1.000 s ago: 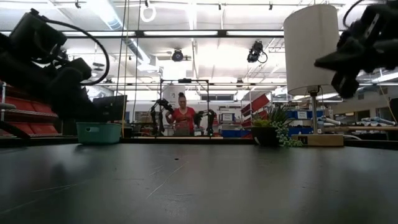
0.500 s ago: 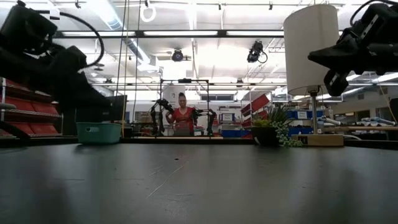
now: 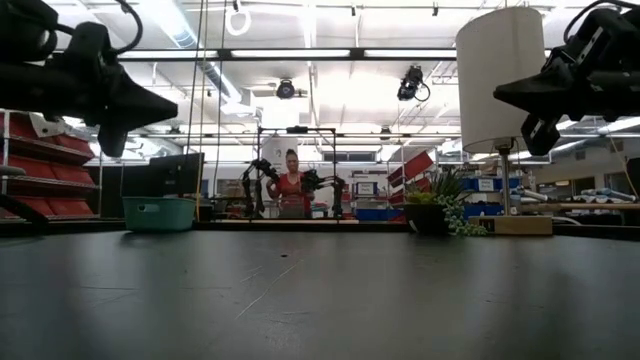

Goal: Sort batteries
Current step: Return to Home Position

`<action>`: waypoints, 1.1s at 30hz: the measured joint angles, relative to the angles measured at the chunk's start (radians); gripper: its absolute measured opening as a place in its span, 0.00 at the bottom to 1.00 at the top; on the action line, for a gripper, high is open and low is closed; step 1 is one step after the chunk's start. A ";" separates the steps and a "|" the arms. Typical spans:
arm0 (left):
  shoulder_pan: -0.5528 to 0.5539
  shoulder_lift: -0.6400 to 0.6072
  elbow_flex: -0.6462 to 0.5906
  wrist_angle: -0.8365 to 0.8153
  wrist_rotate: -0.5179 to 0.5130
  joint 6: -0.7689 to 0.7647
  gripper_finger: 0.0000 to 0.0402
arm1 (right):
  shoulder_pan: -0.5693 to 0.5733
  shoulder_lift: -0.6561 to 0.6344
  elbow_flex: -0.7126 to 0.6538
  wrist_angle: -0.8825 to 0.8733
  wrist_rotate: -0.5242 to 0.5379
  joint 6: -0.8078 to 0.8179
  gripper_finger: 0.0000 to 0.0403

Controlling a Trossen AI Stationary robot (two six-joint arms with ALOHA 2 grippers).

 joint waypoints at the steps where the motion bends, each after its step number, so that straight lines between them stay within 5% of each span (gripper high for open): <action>1: 0.000 -0.009 0.000 -0.001 0.000 0.000 0.15 | -0.001 0.000 0.000 0.000 0.000 0.000 0.00; 18: -0.004 -0.092 0.000 -0.021 0.000 0.000 0.15 | 0.280 -0.001 0.000 0.001 -0.001 0.000 0.01; 33: -0.005 -0.092 0.000 -0.021 0.000 0.000 0.15 | 0.293 0.002 0.000 0.000 -0.001 0.000 0.00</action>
